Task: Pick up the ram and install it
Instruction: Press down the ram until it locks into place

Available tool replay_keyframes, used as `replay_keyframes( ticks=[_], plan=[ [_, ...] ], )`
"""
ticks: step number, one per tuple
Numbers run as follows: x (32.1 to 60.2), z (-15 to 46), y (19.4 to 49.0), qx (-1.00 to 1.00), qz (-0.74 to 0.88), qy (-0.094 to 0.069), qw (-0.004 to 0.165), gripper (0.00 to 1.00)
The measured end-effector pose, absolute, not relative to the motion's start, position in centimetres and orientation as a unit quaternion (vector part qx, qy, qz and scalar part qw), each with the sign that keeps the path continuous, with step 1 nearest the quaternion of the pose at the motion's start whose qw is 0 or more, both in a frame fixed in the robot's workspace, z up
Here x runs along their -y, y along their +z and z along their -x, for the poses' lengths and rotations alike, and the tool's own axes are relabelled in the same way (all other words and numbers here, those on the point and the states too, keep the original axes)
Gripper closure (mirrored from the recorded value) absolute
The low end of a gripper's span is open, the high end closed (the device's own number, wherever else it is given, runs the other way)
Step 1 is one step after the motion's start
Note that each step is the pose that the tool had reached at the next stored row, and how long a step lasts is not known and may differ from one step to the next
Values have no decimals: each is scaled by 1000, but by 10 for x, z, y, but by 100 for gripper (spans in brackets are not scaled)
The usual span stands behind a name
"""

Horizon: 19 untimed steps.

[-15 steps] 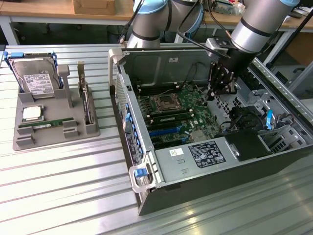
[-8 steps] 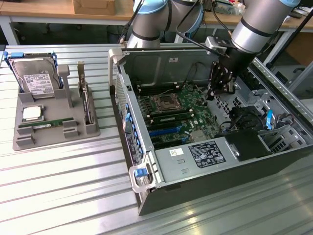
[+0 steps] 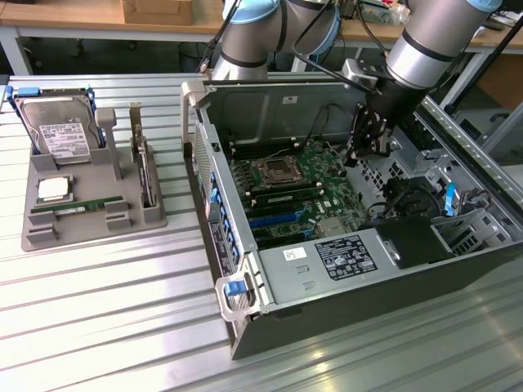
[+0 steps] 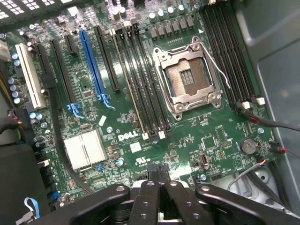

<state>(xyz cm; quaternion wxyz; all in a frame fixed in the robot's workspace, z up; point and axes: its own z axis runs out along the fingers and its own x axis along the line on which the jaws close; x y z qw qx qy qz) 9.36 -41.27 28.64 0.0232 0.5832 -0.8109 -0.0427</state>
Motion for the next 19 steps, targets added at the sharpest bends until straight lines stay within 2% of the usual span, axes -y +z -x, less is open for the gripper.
replay_keyframes(
  ticks=[19],
  plan=[
    [413,-94,286,874,-483,-45,18,90]
  ],
)
